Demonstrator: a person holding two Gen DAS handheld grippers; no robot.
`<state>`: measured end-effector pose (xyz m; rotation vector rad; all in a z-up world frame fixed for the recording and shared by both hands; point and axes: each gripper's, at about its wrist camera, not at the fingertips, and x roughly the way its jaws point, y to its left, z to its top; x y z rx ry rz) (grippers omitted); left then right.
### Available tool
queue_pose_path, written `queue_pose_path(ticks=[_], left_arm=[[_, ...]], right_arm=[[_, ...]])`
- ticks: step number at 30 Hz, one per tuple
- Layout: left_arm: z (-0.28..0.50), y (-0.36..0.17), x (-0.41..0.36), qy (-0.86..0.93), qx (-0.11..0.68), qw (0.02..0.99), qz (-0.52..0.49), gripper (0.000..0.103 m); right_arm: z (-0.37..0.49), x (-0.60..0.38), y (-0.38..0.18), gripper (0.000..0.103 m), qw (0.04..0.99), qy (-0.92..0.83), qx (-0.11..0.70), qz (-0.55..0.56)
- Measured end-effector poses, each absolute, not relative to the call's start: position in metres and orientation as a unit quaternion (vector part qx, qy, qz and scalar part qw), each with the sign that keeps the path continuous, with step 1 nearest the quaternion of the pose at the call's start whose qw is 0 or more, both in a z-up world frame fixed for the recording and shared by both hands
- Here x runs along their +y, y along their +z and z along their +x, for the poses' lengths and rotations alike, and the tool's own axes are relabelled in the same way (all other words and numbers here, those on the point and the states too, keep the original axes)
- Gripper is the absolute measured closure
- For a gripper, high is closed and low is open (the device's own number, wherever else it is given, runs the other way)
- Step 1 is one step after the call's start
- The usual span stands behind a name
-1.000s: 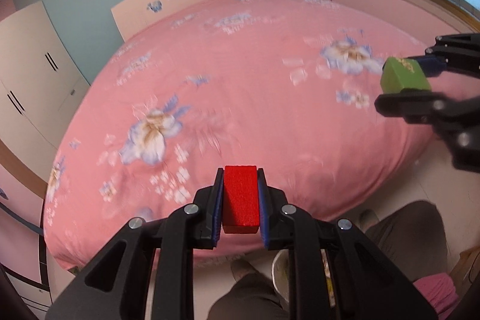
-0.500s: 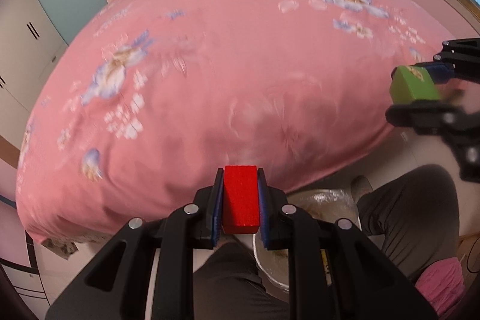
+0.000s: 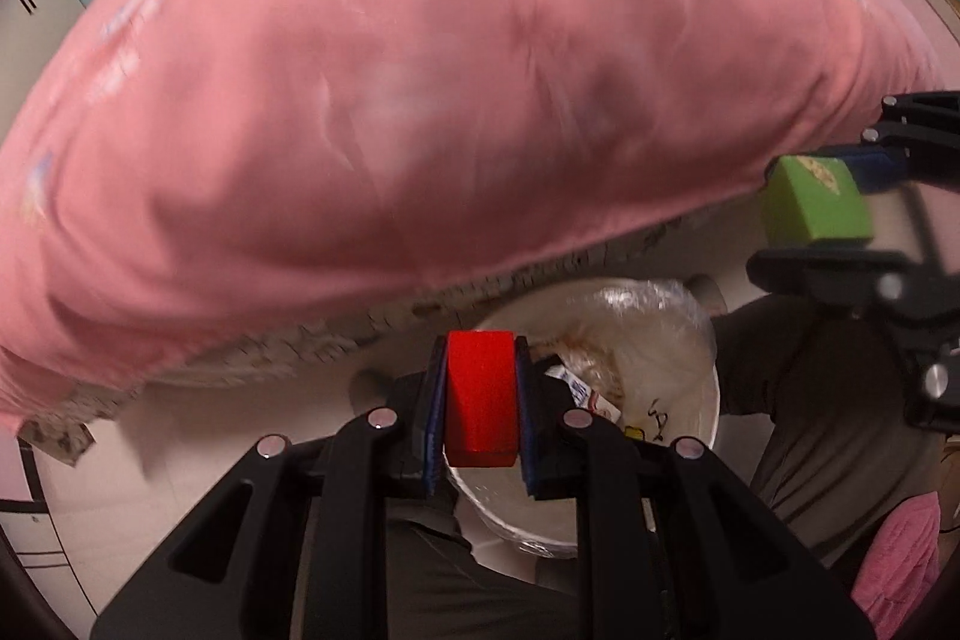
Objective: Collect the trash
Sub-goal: 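Carry the red block and green block over the trash bin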
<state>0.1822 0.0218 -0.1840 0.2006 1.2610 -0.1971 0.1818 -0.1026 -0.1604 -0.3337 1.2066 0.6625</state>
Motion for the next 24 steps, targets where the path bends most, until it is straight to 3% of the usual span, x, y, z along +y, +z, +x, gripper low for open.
queue_pose_path(ticks=[24], left_arm=[[0.187,-0.309,0.016,-0.109,0.695,0.711,-0.011,0.081]], right_arm=[[0.187,-0.082,-0.314,0.062,0.670,0.294,0.671,-0.122]])
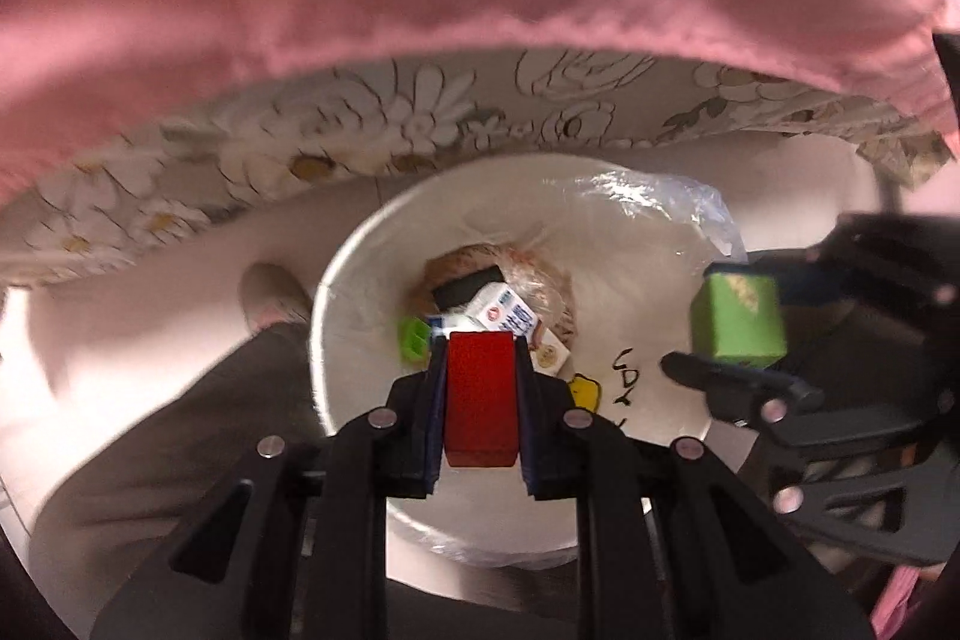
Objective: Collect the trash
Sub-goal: 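Carry the red block and green block over the trash bin, then open both tools to drop the red and green blocks into the bin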
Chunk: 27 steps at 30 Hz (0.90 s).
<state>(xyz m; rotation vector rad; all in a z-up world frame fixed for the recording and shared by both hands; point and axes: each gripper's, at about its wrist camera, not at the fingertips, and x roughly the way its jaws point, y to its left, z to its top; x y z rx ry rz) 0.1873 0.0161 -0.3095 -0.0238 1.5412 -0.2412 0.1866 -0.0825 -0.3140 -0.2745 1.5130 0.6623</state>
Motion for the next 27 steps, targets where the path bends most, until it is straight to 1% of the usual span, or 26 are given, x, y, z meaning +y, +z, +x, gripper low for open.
queue_pose_path(ticks=[13,27], left_arm=[[0.196,-0.371,0.017,-0.101,0.741,0.659,-0.081,0.081],[0.197,-0.414,0.017,-0.104,0.772,0.617,-0.113,0.081]], right_arm=[[0.185,-0.075,-0.394,0.062,0.620,0.260,0.736,-0.080],[0.172,-0.069,-0.434,0.062,0.584,0.252,0.769,-0.065]])
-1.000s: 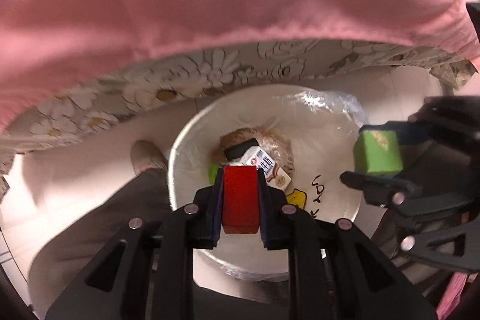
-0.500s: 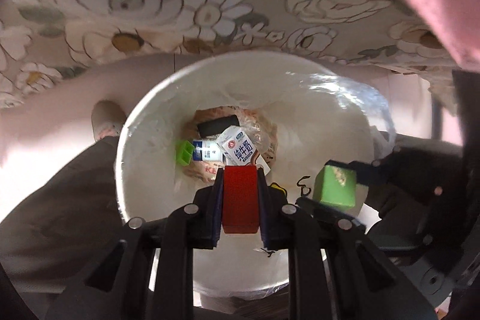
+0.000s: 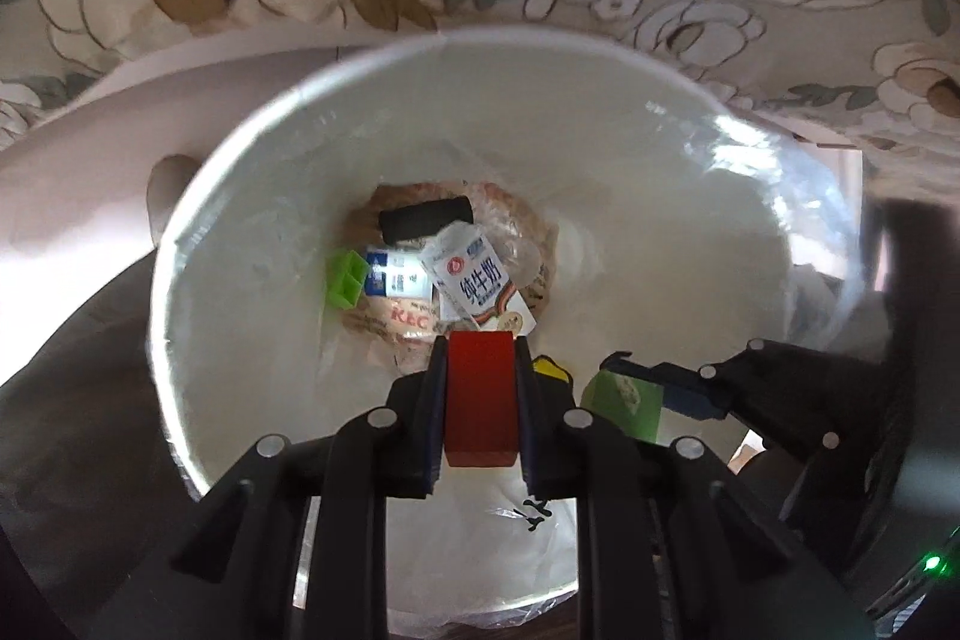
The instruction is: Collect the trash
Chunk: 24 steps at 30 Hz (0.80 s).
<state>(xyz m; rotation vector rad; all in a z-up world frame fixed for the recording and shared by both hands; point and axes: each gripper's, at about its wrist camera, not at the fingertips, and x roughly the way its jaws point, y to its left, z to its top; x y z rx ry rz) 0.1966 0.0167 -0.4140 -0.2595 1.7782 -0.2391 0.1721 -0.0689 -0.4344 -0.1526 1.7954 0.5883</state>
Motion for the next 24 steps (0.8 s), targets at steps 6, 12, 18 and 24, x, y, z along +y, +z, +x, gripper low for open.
queue_pose_path(ticks=[6,12,18,24], left_arm=[[0.195,-0.418,0.013,-0.101,0.777,0.613,-0.101,0.073],[0.194,-0.420,0.012,-0.104,0.780,0.609,-0.102,0.072],[0.194,-0.417,0.016,-0.097,0.778,0.613,-0.101,0.072],[0.191,-0.402,0.020,-0.088,0.771,0.625,-0.082,0.072]], right_arm=[[0.173,-0.071,-0.440,0.050,0.569,0.248,0.783,-0.048],[0.174,-0.072,-0.437,0.050,0.573,0.251,0.779,-0.044],[0.176,-0.074,-0.432,0.050,0.578,0.251,0.776,-0.044],[0.173,-0.074,-0.409,0.050,0.590,0.256,0.763,-0.059]])
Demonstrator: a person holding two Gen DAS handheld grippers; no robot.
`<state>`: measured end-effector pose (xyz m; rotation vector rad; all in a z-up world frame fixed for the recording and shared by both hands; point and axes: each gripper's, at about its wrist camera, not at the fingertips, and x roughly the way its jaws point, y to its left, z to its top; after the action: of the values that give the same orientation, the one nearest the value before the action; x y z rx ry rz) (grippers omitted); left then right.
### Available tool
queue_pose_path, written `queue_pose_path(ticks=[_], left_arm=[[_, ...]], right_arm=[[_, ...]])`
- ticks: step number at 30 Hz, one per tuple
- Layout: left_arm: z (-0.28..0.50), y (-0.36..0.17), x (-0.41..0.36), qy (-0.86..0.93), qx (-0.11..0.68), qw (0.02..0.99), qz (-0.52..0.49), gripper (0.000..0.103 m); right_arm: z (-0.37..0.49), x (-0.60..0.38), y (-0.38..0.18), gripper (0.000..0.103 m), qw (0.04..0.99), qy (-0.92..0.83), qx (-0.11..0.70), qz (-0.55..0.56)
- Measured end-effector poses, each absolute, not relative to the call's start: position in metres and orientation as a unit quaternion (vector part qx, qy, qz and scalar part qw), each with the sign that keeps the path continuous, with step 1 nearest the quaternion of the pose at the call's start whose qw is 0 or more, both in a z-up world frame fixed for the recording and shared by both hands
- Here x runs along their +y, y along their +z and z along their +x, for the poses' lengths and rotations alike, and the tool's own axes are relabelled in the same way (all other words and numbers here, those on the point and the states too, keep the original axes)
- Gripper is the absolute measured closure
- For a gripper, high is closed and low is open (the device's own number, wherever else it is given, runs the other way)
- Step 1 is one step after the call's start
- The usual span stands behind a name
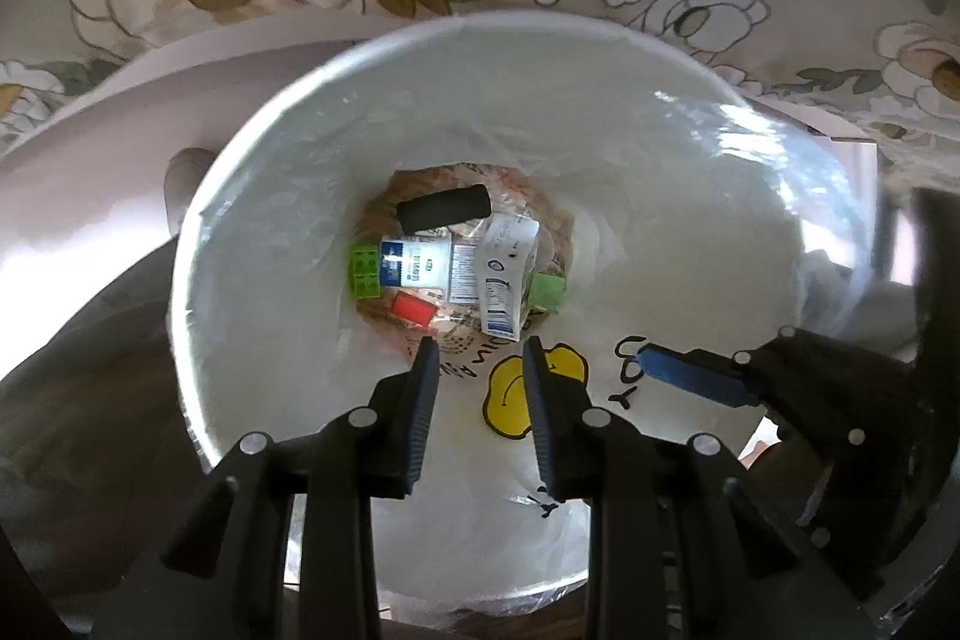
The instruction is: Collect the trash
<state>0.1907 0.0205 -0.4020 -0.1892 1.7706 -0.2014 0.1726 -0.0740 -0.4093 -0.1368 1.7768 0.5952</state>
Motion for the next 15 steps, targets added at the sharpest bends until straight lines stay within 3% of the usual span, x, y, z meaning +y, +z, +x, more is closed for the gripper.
queue_pose_path(ticks=[10,15], left_arm=[[0.183,-0.338,0.026,-0.074,0.731,0.678,-0.013,0.071],[0.181,-0.283,0.030,-0.062,0.685,0.725,0.035,0.060]], right_arm=[[0.172,-0.081,-0.362,0.050,0.621,0.257,0.737,-0.074],[0.181,-0.091,-0.307,0.050,0.670,0.246,0.696,-0.075]])
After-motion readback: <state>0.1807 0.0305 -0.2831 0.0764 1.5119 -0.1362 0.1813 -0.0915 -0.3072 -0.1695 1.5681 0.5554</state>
